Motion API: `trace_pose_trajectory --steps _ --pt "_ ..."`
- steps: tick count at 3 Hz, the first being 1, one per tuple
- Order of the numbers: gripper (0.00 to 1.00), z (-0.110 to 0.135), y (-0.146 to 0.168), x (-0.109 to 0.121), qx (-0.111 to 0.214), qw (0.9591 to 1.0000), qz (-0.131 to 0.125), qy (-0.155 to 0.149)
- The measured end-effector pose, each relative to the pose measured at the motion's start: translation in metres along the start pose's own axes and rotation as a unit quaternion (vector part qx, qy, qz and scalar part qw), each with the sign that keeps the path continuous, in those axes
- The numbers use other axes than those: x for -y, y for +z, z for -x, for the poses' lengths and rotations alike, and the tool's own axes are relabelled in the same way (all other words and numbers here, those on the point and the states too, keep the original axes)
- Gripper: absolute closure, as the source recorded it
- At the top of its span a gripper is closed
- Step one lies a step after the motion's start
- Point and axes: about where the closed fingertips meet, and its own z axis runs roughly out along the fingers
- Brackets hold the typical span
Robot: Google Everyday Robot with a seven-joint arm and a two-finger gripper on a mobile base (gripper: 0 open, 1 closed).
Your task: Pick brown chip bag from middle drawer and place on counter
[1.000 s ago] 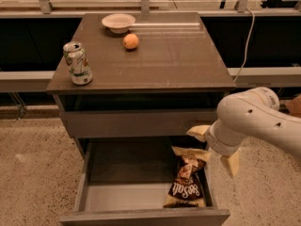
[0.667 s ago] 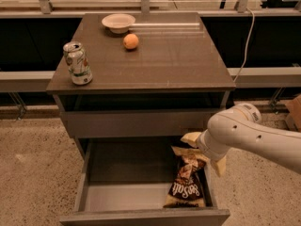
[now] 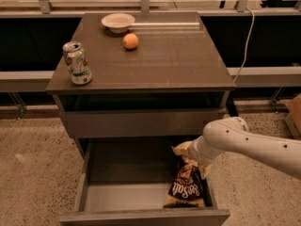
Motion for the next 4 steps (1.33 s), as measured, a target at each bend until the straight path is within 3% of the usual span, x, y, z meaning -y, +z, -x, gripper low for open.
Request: trace_pose_trajectory --steps 1,2,3,4 --pt "0.24 0.009 0.038 -0.001 0.022 0.9993 0.025 -0.015" --pt "0.38 0.017 0.066 -0.002 0.033 0.9982 0.045 -0.025" --pt "0.63 0.023 0.076 0.000 0.033 0.9977 0.050 -0.033" --pt "0.85 0.032 0.056 0.009 0.025 0.9985 0.021 -0.044"
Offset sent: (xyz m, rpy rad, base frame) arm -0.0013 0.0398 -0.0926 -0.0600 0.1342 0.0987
